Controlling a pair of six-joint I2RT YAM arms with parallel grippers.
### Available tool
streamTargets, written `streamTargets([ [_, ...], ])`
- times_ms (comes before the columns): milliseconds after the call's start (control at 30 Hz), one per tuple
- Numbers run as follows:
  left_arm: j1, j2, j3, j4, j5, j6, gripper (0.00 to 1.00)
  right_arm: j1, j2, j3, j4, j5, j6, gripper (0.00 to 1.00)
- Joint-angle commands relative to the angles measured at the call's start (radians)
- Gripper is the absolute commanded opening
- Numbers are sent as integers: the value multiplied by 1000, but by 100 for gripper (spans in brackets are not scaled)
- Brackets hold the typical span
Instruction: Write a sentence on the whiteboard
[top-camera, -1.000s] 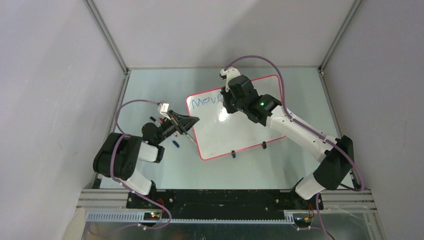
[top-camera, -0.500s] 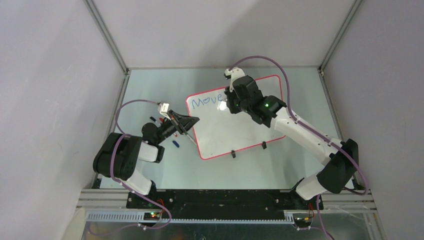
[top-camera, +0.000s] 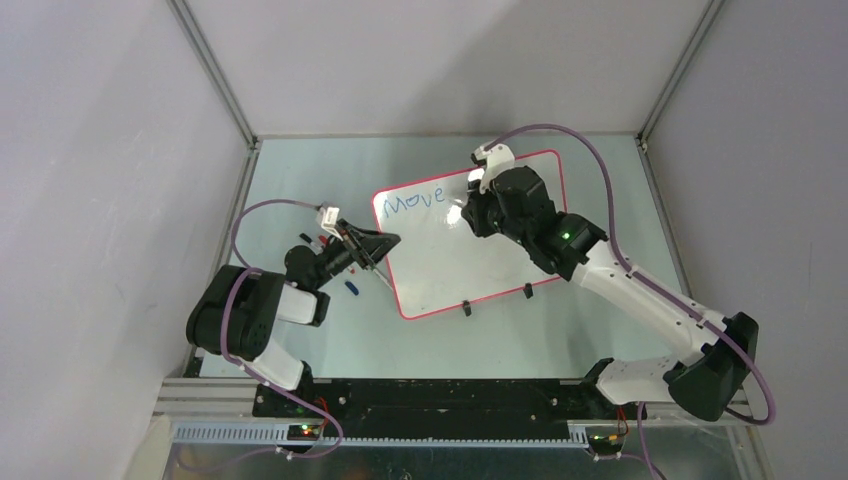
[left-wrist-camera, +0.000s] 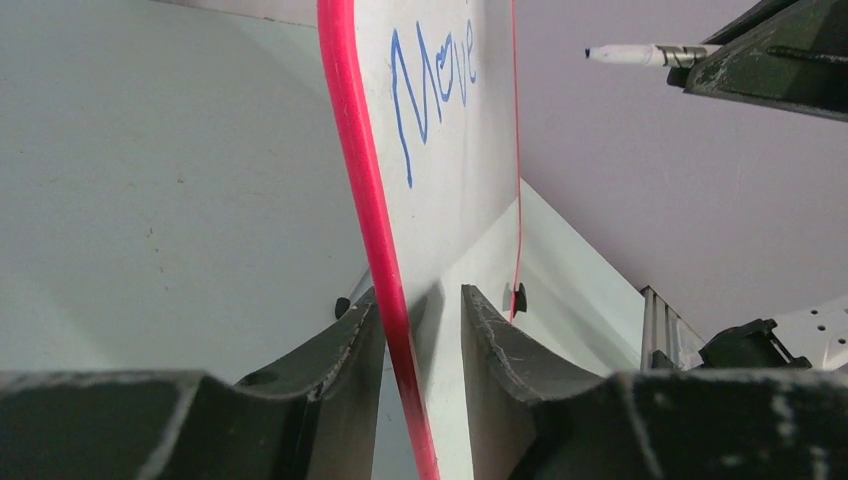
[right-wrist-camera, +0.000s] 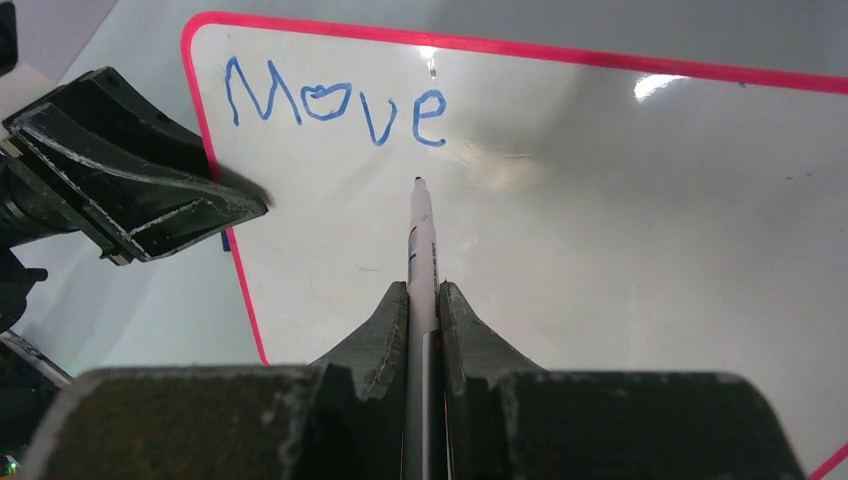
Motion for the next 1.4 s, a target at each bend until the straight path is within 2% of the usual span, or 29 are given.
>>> streamTargets([
  [0, -16, -14, -19, 47, -46, 12, 38, 9, -10, -11, 72, -3, 39, 0],
  [367, -34, -61, -92, 47, -105, 26, 45, 46, -7, -11, 106, 28, 137, 0],
  [933, -82, -43, -93, 47, -127, 44, 45, 32, 17, -11, 126, -108, 70, 0],
  [1067, -87, -37, -83, 47, -124, 48, 41, 48, 20, -11, 132, -101, 52, 0],
  [1233, -91, -38, -78, 47, -125, 55, 27, 58, 23, -11, 140, -94, 48, 0],
  [1367, -92, -36, -75, 47, -121, 57, 24, 63, 31, -11, 143, -90, 47, 0],
])
